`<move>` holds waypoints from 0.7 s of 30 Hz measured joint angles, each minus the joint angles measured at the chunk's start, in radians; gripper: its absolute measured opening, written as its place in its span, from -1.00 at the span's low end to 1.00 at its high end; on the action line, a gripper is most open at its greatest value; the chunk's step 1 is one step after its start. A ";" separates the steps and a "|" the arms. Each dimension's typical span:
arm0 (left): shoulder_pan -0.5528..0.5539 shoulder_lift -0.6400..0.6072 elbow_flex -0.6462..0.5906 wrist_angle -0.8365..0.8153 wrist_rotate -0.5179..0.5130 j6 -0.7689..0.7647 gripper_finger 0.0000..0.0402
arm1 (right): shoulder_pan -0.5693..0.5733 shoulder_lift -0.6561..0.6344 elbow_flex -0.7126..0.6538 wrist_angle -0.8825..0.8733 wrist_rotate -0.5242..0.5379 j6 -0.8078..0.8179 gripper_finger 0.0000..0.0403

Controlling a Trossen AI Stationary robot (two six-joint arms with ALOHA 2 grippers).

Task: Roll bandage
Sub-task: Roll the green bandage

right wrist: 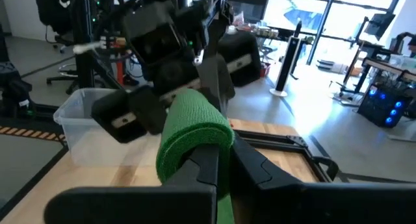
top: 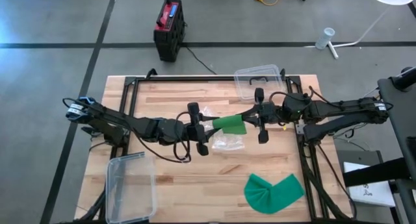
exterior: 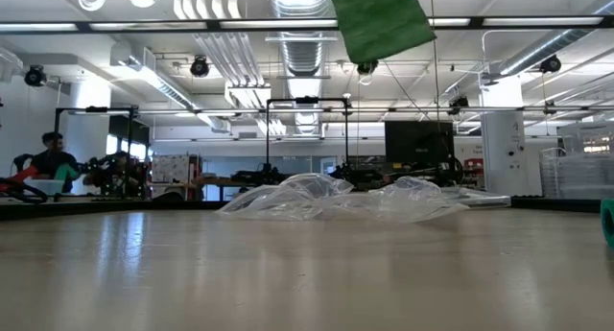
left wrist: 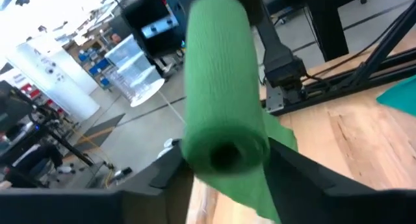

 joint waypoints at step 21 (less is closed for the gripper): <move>0.033 -0.007 -0.396 0.634 0.144 -0.272 0.09 | 0.006 -0.044 0.001 0.054 -0.073 0.055 -0.98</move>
